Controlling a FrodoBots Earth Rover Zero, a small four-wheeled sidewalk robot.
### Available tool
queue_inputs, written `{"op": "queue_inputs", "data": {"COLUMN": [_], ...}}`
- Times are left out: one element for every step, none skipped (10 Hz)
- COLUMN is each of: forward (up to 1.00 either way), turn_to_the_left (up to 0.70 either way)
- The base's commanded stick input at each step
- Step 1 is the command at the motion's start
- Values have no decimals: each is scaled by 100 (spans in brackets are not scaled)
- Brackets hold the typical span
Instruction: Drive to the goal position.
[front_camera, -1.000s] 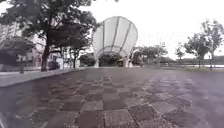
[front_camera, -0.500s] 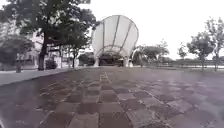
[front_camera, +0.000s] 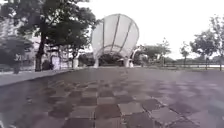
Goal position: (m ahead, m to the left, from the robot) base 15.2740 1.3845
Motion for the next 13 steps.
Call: {"op": "queue_inputs", "data": {"forward": [100,100,100,100,100,100,100,100,100,100,100,100,100], "turn_to_the_left": [0,0,0,0,0,0,0,0,0,0,0,0,0]}}
